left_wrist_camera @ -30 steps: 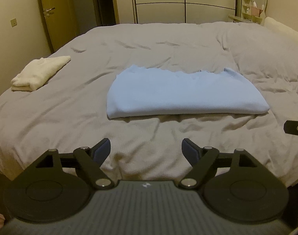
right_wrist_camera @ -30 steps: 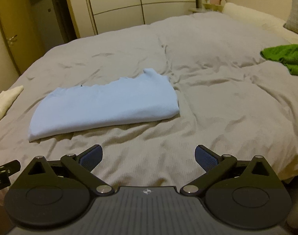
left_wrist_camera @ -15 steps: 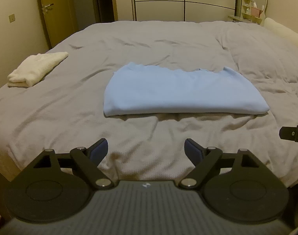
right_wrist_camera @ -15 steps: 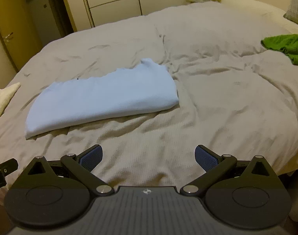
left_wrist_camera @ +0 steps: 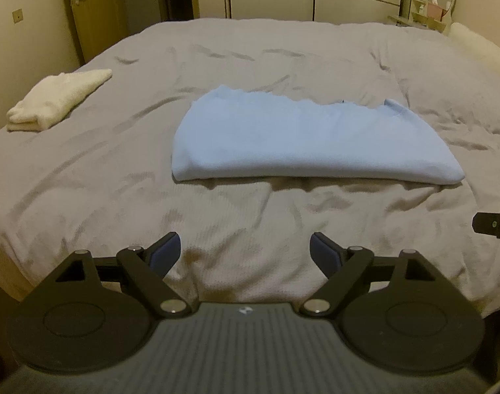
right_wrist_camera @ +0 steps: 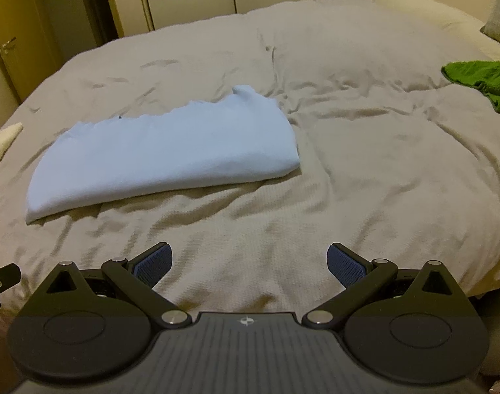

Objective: Fold clothes

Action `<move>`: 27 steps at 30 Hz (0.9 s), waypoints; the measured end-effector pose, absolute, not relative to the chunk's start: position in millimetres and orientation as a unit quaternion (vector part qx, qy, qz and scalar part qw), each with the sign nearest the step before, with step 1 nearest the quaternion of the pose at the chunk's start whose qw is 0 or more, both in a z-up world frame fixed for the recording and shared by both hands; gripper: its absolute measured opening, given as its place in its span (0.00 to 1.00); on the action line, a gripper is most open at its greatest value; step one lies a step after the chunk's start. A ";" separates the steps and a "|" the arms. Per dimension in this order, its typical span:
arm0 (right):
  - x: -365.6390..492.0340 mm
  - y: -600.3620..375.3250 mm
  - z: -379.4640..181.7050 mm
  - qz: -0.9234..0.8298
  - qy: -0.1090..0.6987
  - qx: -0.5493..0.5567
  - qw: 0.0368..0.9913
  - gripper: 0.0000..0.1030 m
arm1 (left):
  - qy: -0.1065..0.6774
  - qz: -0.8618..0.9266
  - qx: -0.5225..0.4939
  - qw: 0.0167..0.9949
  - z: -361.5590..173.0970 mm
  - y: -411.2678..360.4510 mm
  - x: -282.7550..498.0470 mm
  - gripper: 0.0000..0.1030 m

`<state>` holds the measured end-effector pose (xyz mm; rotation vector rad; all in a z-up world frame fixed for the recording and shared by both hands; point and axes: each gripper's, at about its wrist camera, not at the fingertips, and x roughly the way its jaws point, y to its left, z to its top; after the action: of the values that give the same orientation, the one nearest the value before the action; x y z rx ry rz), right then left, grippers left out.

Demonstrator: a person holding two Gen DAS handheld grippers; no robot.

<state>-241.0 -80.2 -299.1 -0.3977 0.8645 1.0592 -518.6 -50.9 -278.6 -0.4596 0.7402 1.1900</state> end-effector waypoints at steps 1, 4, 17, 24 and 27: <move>-240.4 -78.3 -300.9 0.485 0.398 -0.184 0.756 1.00 | 0.339 0.542 -0.211 0.739 -280.3 -49.1 -518.1 0.81; -238.3 -71.9 -307.0 0.485 0.402 -0.189 0.753 1.00 | 0.345 0.542 -0.215 0.735 -285.4 -44.0 -516.7 0.81; -196.3 -65.1 -332.3 0.549 0.442 -0.041 0.708 0.99 | 0.357 0.536 -0.231 0.729 -306.3 -6.6 -513.3 0.81; -159.5 -60.1 -340.8 0.552 0.458 0.074 0.693 0.97 | 0.336 0.517 -0.233 0.752 -303.8 18.0 -506.9 0.78; -142.9 -49.0 -356.6 0.533 0.501 0.099 0.675 0.87 | 0.332 0.513 -0.226 0.759 -304.3 31.9 -500.9 0.74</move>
<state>-142.9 -49.0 -356.6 0.2229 1.1281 1.1986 -500.9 31.9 -304.3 -0.4931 0.7237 1.1163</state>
